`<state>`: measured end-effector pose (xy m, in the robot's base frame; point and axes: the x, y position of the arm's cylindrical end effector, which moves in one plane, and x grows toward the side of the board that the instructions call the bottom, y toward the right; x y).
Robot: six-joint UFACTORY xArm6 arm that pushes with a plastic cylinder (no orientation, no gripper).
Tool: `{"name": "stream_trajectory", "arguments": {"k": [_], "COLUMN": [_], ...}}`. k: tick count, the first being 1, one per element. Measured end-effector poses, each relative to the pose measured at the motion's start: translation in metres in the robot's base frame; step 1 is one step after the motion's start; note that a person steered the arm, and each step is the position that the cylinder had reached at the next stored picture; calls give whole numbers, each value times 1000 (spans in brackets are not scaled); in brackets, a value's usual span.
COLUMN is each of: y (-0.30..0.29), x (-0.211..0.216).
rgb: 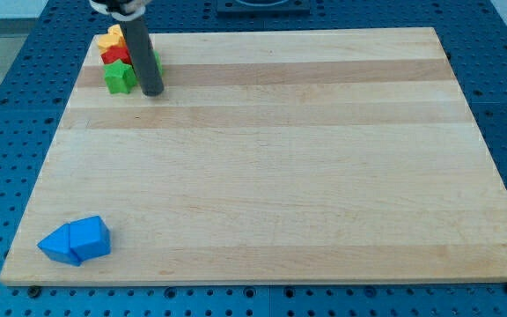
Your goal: Move the arm to the center left side of the board
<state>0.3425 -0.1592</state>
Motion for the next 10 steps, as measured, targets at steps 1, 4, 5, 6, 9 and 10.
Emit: {"name": "stream_trajectory", "arguments": {"k": [1, 4, 5, 6, 9, 10], "y": [21, 21, 21, 21, -35, -68], "x": [31, 38, 41, 43, 49, 55]}}
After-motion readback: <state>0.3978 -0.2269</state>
